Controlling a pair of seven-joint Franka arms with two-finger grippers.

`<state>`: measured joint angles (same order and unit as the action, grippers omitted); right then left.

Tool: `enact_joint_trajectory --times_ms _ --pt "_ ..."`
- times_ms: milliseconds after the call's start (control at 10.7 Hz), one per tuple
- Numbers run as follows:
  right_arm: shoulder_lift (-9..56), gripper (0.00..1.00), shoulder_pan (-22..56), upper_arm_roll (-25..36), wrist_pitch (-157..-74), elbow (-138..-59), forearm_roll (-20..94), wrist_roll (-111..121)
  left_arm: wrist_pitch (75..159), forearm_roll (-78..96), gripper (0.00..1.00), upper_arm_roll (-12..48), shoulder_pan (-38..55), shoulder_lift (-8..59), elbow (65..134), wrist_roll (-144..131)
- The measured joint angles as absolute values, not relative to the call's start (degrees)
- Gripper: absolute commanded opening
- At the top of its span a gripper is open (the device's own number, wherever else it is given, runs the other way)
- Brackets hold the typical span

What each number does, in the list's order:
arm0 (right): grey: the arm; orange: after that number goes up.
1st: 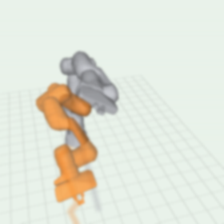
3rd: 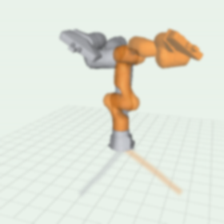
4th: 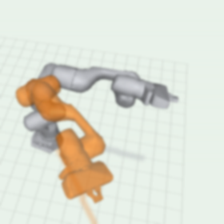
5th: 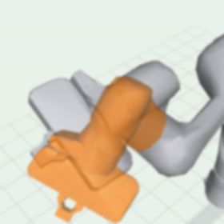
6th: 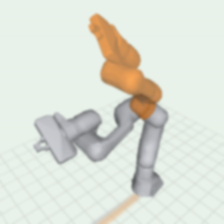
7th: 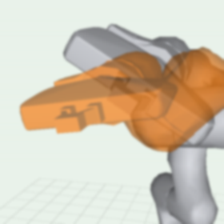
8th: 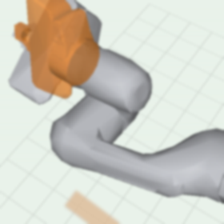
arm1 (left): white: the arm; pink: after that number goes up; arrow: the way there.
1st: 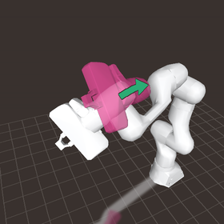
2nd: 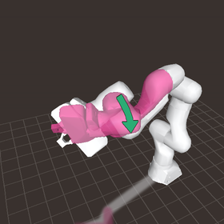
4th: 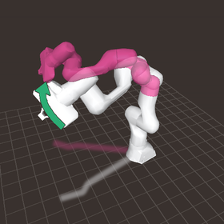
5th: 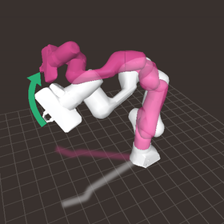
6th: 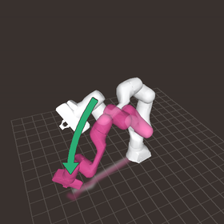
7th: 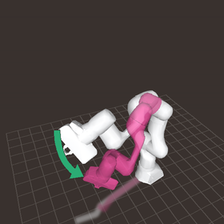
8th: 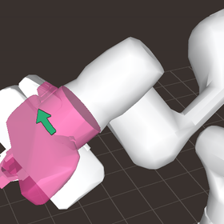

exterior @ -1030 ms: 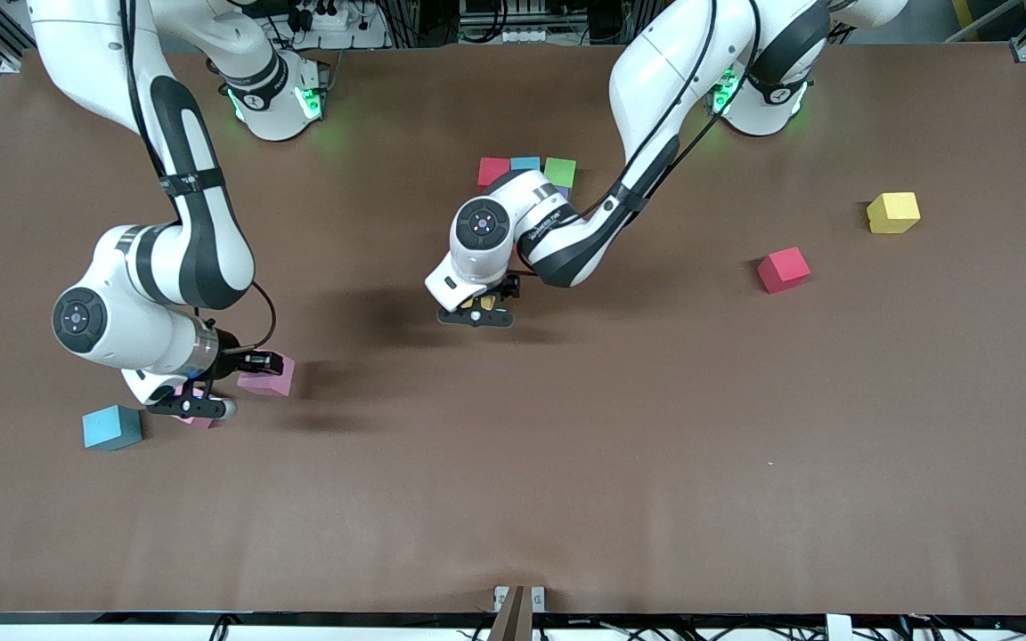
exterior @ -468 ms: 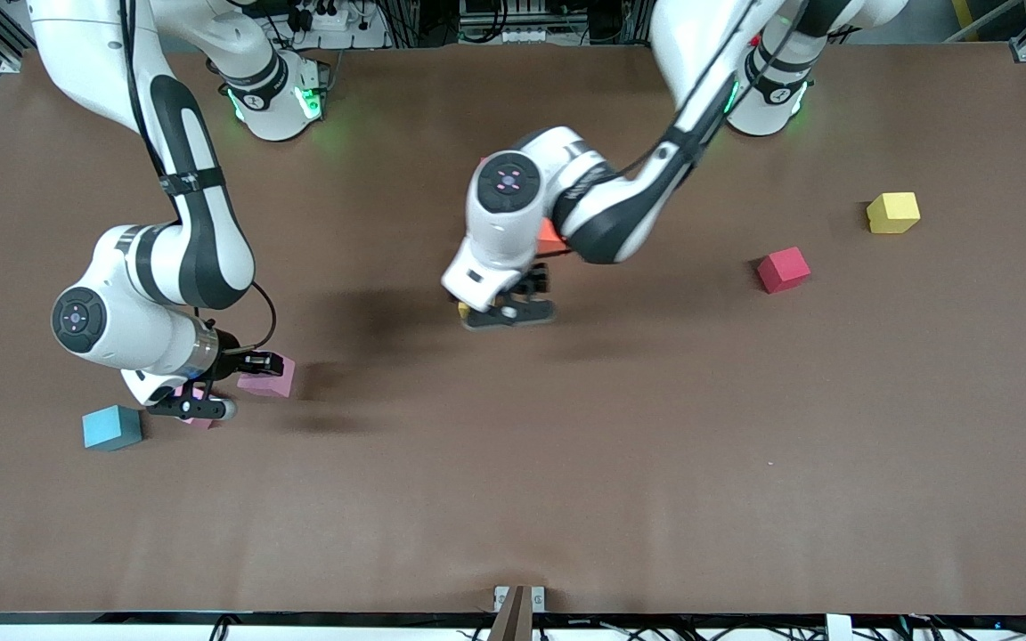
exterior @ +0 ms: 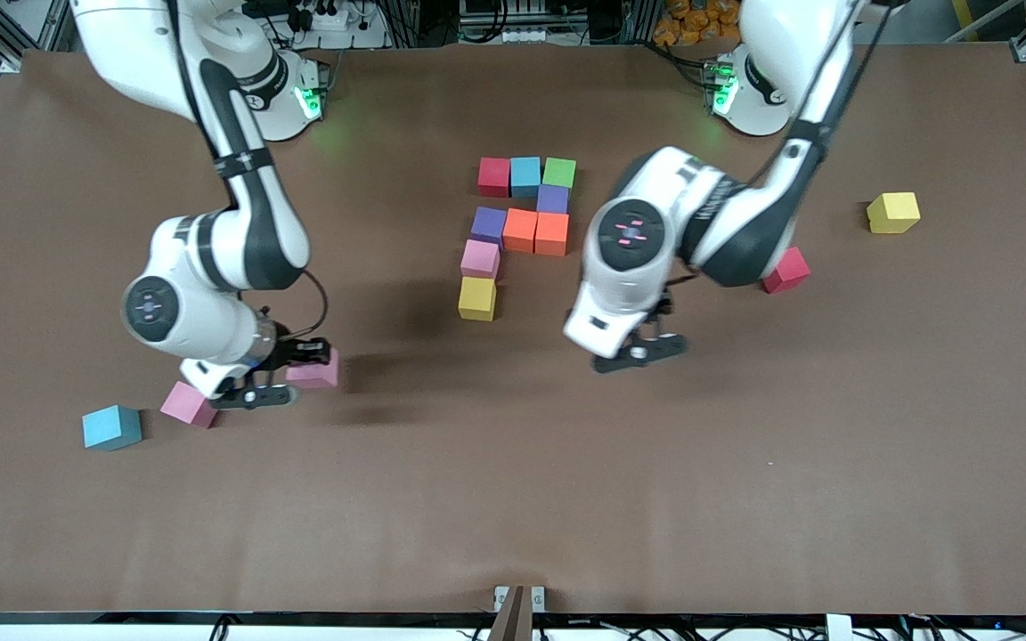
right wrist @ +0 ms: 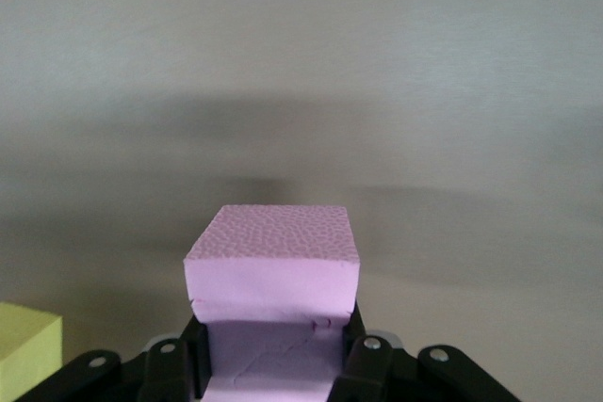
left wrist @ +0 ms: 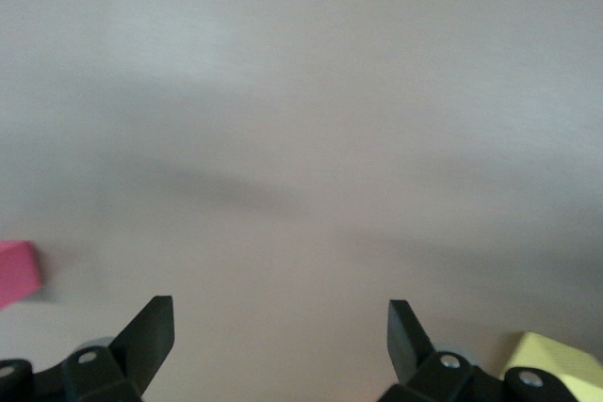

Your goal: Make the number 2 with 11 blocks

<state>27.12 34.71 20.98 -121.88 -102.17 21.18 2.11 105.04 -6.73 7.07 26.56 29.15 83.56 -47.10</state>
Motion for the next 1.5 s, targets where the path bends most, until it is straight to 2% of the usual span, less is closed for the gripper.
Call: enact_joint_trajectory --times_ms 187,375,562,937,1124,1405,1499 --pt "27.1 0.26 39.6 20.8 -122.8 -102.0 21.2 4.8 108.0 -6.9 1.0 7.0 21.2 22.7 92.9 -43.3" --pt "27.1 0.23 45.1 20.5 -123.8 -101.6 21.2 8.3 115.5 -7.0 1.0 6.8 15.7 16.6 104.9 -38.4" --pt "27.2 0.2 50.2 20.4 -124.3 -100.6 21.2 13.7 118.7 -7.0 1.0 6.6 13.4 13.0 113.4 -37.4" --pt "29.2 0.2 54.2 18.7 -124.4 -96.3 21.2 29.2 126.4 -7.0 1.0 4.2 9.8 10.4 124.5 -33.6" --pt "32.7 0.13 54.4 17.6 -124.4 -92.6 21.2 33.9 127.5 -7.0 1.0 1.3 9.1 8.9 128.3 -31.7" --pt "37.9 0.1 56.7 16.9 -124.6 -88.2 21.2 36.9 130.9 -7.0 1.0 -2.8 9.0 6.5 134.3 -27.6" --pt "39.2 0.05 57.1 16.1 -124.6 -86.8 21.2 37.9 132.2 -7.0 1.0 -3.5 8.9 6.2 136.0 -26.7"
